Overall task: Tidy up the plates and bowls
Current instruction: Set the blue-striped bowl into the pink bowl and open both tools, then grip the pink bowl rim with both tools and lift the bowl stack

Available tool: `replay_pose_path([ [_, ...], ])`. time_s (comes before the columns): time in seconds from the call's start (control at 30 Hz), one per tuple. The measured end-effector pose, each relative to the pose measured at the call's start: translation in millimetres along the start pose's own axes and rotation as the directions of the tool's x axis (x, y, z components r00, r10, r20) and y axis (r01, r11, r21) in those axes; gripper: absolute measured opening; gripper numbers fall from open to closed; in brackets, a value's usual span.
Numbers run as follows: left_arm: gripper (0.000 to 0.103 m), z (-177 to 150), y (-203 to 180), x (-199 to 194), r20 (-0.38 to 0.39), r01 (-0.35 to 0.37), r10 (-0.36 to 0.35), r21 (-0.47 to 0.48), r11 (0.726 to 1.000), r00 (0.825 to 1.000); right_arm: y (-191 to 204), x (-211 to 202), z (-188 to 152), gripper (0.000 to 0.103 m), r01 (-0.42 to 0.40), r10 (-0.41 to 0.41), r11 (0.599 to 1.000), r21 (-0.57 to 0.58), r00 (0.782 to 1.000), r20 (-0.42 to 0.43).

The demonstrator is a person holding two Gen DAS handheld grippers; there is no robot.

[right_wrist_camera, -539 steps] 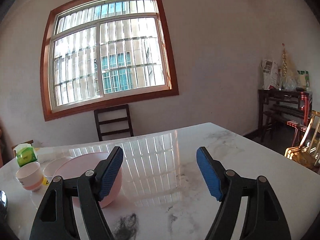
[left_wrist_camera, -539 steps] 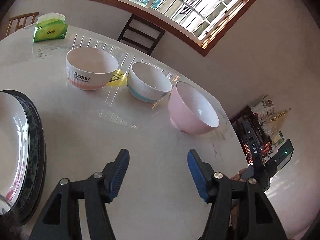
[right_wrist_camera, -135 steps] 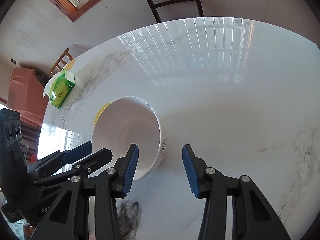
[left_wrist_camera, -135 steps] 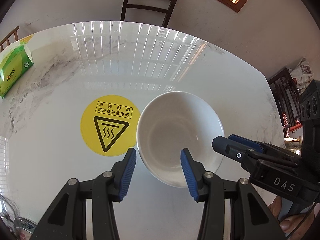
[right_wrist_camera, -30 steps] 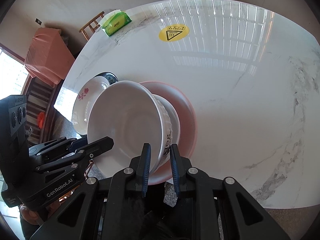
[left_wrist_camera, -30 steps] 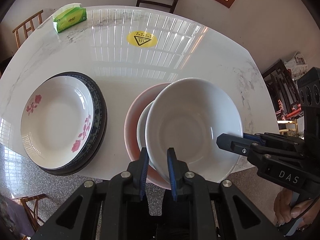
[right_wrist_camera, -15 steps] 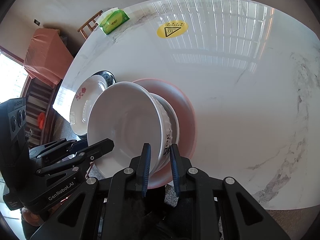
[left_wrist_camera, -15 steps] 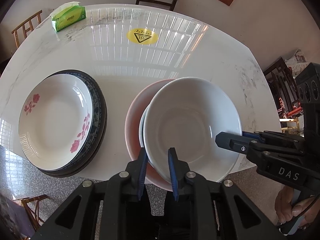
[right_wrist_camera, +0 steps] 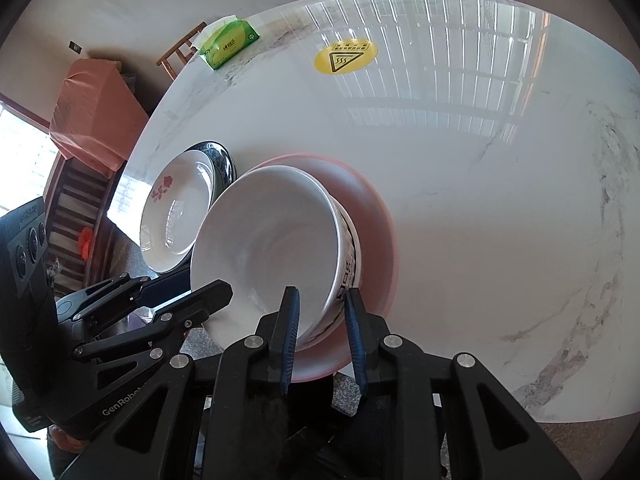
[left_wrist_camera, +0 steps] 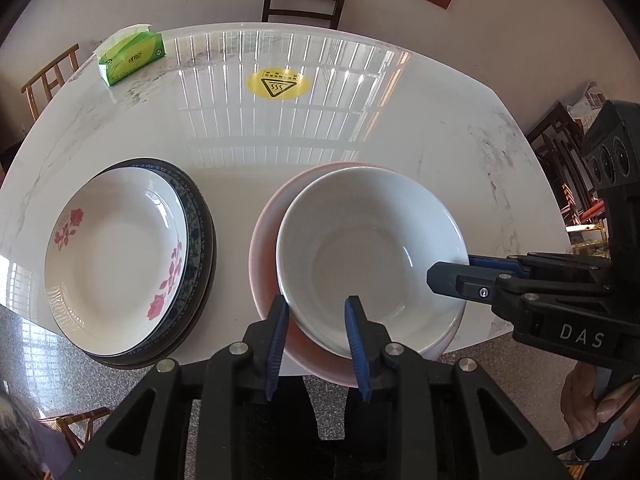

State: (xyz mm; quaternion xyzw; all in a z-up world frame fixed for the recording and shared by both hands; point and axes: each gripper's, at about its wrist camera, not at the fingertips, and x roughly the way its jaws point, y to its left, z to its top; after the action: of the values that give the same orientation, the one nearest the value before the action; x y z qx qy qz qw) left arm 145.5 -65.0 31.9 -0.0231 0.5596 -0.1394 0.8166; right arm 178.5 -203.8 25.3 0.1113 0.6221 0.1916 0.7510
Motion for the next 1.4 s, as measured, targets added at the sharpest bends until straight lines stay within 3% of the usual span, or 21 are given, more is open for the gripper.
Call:
replay_pose_path([
  [0.17,0.030,-2,-2,-3,0.016,-0.009,0.008,0.023,1.000,1.000,-1,-6,0,0.024,-0.018,0.018,1.000,0.005,1.000,0.022],
  [0.3,0.030,-7,-9,-17,0.101,-0.063,0.055,0.079,0.995,0.993,-4,-14,-5,0.024,-0.049,0.048,0.999,0.009,0.997,0.063],
  [0.47,0.030,-17,-17,-44,0.294,-0.174,0.133,0.121,0.977,0.947,-5,-28,-15,0.026,-0.058,0.059,0.998,-0.010,0.982,0.178],
  [0.57,0.030,-22,-18,-53,0.374,-0.223,0.163,0.123,0.967,0.913,-5,-35,-26,0.027,-0.021,0.027,0.999,-0.026,0.962,0.272],
  [0.67,0.033,-24,-19,-56,0.415,-0.255,0.185,0.119,0.960,0.891,-5,-39,-35,0.028,0.043,-0.026,0.998,-0.042,0.936,0.351],
  [0.73,0.046,-24,-17,-57,0.434,-0.259,0.186,0.115,0.959,0.882,-5,-39,-40,0.028,0.077,-0.052,0.996,-0.049,0.921,0.386],
  [0.9,0.046,-24,-15,-53,0.467,-0.305,0.225,0.101,0.947,0.855,-5,-37,-44,0.028,0.120,-0.083,0.991,-0.059,0.899,0.431],
  [0.97,0.046,-20,-9,-50,0.451,-0.286,0.217,0.090,0.954,0.866,-7,-33,-41,0.028,0.104,-0.072,0.993,-0.053,0.900,0.430],
  [1.1,0.046,-8,27,-39,0.343,-0.100,0.091,0.007,0.995,0.935,-14,-26,-38,0.028,0.051,-0.031,0.998,-0.036,0.910,0.412],
  [1.17,0.046,-1,45,-31,0.295,-0.037,0.047,-0.041,0.998,0.954,-17,-26,-37,0.028,0.037,-0.020,0.999,-0.034,0.914,0.405],
  [1.27,0.046,8,66,-20,0.235,0.027,-0.005,-0.089,0.996,0.972,-21,-27,-32,0.028,0.016,-0.005,1.000,-0.025,0.920,0.391],
  [1.4,0.046,13,83,-9,0.182,0.107,-0.081,-0.134,0.985,0.980,-25,-28,-27,0.028,0.017,-0.008,1.000,-0.021,0.929,0.371],
])
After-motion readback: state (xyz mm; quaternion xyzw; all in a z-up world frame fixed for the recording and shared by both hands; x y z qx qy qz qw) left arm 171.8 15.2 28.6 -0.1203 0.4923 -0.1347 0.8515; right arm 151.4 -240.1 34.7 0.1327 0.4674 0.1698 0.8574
